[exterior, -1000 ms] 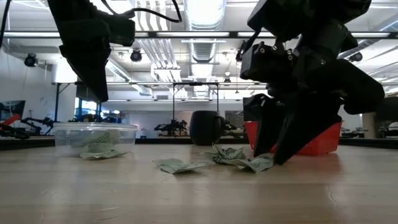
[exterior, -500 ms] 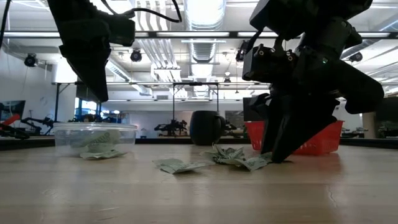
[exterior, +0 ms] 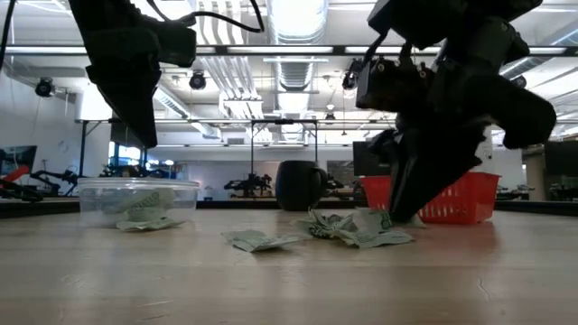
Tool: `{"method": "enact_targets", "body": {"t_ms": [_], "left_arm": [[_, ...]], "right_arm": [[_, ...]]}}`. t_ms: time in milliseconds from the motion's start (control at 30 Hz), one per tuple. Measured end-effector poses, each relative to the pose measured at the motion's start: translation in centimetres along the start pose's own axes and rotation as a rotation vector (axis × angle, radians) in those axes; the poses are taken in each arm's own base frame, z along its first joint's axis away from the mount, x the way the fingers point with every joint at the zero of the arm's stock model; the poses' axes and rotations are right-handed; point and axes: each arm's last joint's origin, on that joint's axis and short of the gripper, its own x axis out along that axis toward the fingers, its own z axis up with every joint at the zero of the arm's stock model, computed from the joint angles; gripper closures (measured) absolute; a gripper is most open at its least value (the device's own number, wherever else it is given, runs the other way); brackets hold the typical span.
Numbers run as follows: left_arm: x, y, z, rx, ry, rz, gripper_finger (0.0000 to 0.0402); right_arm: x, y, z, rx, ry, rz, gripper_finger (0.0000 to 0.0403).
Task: Pick and place items into bin
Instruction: Put the stevia packet into the red basket
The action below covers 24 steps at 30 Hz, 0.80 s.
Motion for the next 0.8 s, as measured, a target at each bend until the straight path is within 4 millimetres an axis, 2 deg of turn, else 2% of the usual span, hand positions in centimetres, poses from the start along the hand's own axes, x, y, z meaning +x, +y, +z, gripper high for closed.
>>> {"method": "enact_targets", "body": {"t_ms": [200, 467, 600, 800], "left_arm": [[0.0, 0.0, 0.0, 0.003, -0.001, 0.001, 0.0269], [0.0, 0.0, 0.0, 0.002, -0.003, 0.002, 0.0269], [0.0, 0.0, 0.0, 0.002, -0.004, 0.003, 0.0269], [0.0, 0.0, 0.0, 0.004, -0.009, 0.008, 0.0269]], "right_arm": [[-0.6, 0.2, 0.4, -0.003, -0.038, 0.013, 0.0392], [-0.8, 0.6, 0.6, -0.011, -0.065, 0.026, 0.0394], [-1.7, 0.7, 1.1, -0.009, -0.101, 0.032, 0.0394], [-4.2, 0.5, 1.9, -0.002, -0.190, -0.018, 0.0394]]}}
